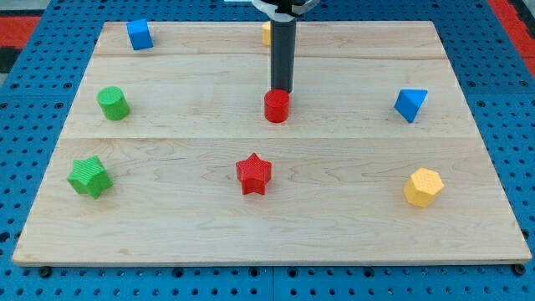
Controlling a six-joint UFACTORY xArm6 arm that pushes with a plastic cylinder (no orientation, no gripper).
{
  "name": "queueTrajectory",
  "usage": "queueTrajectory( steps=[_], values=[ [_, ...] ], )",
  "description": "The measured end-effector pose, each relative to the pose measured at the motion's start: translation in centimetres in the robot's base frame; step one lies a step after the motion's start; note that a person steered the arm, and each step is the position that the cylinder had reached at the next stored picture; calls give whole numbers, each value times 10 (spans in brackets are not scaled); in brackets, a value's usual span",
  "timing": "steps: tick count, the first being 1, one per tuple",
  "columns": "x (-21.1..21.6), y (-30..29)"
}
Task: Push the blue triangle into the red circle
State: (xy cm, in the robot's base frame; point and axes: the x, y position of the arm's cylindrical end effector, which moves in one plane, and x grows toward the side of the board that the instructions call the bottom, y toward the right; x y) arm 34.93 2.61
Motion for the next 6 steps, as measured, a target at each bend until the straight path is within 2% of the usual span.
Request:
queueTrajectory(
  steps=[2,3,4,5,6],
  values=[
    [-73,136],
    [-54,180],
    [-2,182],
    [32,178],
    [14,222]
  ],
)
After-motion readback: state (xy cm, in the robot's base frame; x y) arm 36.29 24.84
